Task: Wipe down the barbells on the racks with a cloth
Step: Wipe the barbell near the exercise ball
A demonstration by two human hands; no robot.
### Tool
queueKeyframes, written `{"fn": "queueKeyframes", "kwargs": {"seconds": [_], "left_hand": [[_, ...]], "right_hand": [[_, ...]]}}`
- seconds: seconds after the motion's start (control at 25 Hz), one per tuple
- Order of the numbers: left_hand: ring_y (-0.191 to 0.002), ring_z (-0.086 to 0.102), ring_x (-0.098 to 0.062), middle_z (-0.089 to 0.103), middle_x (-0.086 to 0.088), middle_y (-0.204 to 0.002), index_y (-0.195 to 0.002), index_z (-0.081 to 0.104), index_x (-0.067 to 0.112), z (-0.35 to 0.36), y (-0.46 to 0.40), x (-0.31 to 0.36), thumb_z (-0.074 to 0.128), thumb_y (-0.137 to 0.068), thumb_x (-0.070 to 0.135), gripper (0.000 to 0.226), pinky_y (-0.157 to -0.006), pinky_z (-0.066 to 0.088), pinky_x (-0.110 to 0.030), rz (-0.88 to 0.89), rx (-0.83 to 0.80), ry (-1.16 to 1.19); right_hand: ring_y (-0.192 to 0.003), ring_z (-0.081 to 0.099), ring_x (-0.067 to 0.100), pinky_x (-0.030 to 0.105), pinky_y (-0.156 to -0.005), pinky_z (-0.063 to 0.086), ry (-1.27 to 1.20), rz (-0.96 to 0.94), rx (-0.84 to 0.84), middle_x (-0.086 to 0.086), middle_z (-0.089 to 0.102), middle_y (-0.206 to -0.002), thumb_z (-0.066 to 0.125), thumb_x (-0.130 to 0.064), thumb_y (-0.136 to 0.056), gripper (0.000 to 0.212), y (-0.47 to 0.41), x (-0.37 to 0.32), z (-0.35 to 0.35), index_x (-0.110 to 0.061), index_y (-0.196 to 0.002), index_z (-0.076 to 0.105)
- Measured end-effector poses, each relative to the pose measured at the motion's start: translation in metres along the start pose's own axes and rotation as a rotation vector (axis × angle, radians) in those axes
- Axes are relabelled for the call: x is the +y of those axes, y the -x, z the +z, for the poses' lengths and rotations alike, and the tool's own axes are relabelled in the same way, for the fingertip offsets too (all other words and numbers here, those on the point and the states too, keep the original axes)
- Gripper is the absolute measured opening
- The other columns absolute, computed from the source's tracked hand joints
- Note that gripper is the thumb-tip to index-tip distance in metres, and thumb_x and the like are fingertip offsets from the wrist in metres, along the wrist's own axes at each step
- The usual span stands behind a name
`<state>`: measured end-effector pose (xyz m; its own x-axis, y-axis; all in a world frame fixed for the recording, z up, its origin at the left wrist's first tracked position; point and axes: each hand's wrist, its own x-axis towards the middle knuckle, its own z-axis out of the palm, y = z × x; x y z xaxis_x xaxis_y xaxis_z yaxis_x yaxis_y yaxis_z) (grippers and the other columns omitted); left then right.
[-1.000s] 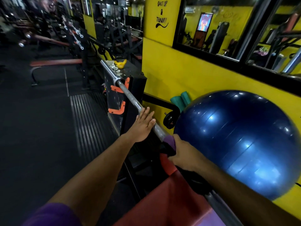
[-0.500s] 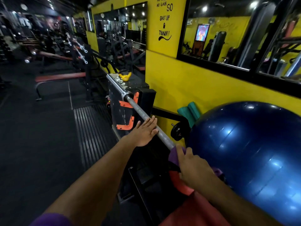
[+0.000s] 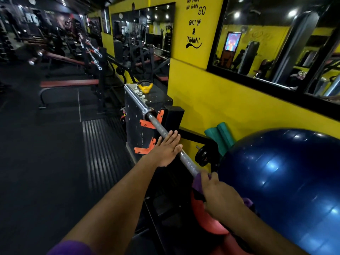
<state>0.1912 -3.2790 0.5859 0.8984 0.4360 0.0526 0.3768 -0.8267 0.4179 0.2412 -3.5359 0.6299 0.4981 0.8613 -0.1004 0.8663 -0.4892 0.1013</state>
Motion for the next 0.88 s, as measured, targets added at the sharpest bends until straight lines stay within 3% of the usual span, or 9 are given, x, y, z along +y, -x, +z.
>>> {"fn": "queueKeyframes", "kwargs": {"seconds": [0.2,0.36,0.48,0.6,0.72,0.88], "left_hand": [[-0.150,-0.022,-0.003,-0.008,0.011,-0.169,-0.162,0.006,0.023,0.007,-0.009,-0.010,0.018,-0.110,0.044,0.057,-0.123,-0.013,-0.040,0.042,0.055,0.093],[-0.152,-0.018,-0.004,-0.001,0.010,-0.169,-0.161,0.017,0.023,0.006,-0.008,-0.013,0.020,-0.111,0.040,0.054,-0.123,-0.012,-0.042,0.036,0.072,0.122],[-0.151,-0.018,-0.003,-0.001,0.011,-0.169,-0.161,0.021,0.023,0.004,-0.008,-0.010,0.020,-0.110,0.043,0.054,-0.122,-0.012,-0.043,0.015,0.069,0.129],[-0.151,-0.019,-0.001,-0.002,0.012,-0.169,-0.160,0.022,0.025,0.006,-0.006,-0.011,0.018,-0.110,0.047,0.055,-0.121,-0.013,-0.041,0.009,0.084,0.144],[-0.150,-0.021,-0.001,-0.003,0.011,-0.169,-0.160,0.023,0.023,0.007,-0.005,-0.013,0.017,-0.110,0.045,0.055,-0.120,-0.015,-0.039,0.019,0.100,0.155],[-0.151,-0.021,-0.005,-0.005,0.006,-0.170,-0.161,0.021,0.019,0.010,-0.008,-0.007,0.017,-0.111,0.042,0.055,-0.122,-0.015,-0.042,0.014,0.095,0.105]], "right_hand": [[-0.103,0.065,0.033,0.038,-0.073,0.050,0.025,-0.010,0.087,0.018,0.048,-0.130,0.072,-0.024,-0.086,0.086,-0.080,-0.033,-0.010,-0.011,-0.152,0.018],[-0.107,0.066,0.035,0.039,-0.073,0.050,0.019,-0.015,0.083,0.021,0.048,-0.132,0.073,-0.024,-0.086,0.090,-0.101,-0.043,-0.013,-0.007,-0.153,0.014],[-0.111,0.063,0.038,0.042,-0.080,0.052,0.023,-0.032,0.076,0.025,0.046,-0.136,0.072,-0.028,-0.087,0.099,-0.085,-0.032,-0.010,-0.007,-0.157,0.004],[-0.107,0.062,0.034,0.040,-0.076,0.051,-0.025,-0.053,0.054,0.025,0.045,-0.138,0.070,-0.031,-0.088,0.100,-0.049,-0.012,-0.006,-0.013,-0.158,0.000],[-0.096,0.063,0.025,0.033,-0.068,0.045,-0.111,-0.060,-0.014,0.015,0.043,-0.139,0.067,-0.037,-0.089,0.104,0.012,0.016,0.003,-0.023,-0.158,-0.011],[-0.082,0.054,0.018,0.029,-0.065,0.040,-0.204,-0.001,-0.111,0.002,0.046,-0.127,0.066,-0.035,-0.085,0.100,0.056,0.038,0.000,-0.029,-0.156,-0.005]]}}
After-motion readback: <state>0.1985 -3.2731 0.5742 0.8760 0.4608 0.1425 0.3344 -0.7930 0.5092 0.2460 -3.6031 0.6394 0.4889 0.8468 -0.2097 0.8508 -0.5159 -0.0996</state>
